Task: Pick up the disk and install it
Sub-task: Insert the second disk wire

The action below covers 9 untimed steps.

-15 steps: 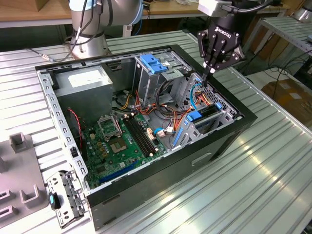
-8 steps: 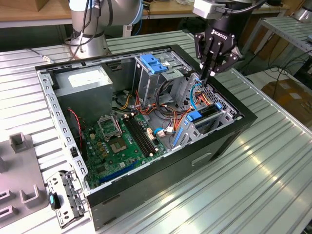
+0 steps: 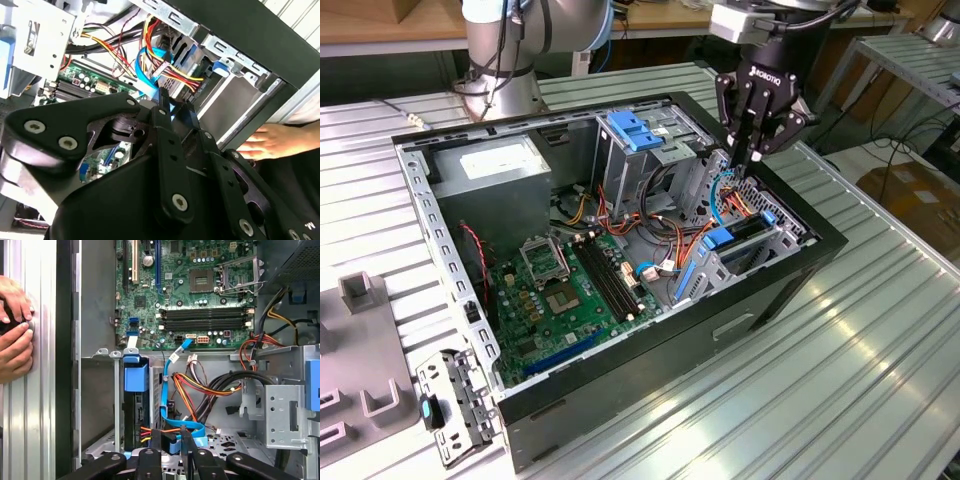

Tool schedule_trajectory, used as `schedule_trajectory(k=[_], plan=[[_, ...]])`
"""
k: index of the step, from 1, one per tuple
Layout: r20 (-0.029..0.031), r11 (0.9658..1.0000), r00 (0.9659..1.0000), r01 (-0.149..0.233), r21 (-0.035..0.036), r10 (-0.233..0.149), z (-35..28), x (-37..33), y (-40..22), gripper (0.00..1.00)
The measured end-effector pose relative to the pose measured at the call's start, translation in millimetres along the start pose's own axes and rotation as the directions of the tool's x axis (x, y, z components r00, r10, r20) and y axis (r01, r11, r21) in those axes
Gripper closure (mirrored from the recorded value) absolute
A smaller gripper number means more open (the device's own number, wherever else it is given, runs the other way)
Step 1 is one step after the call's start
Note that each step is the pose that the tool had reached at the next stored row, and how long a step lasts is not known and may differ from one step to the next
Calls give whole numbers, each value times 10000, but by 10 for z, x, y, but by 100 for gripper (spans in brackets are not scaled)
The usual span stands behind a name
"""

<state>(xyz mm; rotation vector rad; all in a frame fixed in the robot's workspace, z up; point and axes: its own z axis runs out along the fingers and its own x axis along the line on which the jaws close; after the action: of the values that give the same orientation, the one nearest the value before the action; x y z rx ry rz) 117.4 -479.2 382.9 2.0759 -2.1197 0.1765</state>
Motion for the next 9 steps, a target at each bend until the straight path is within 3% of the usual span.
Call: schedule_trajectory(k=[2,4,5,7,9], plan=[[-235,10000,9997,-8,4,9,19,-40,-20,71],[-384,10000,9993,-15,7,15,28,-63,-30,84],[-464,10000,9989,-18,7,18,34,-75,-32,84],[-525,10000,9986,-21,12,22,50,-81,-33,84],[-508,9999,9987,-28,102,33,69,-48,-20,84]])
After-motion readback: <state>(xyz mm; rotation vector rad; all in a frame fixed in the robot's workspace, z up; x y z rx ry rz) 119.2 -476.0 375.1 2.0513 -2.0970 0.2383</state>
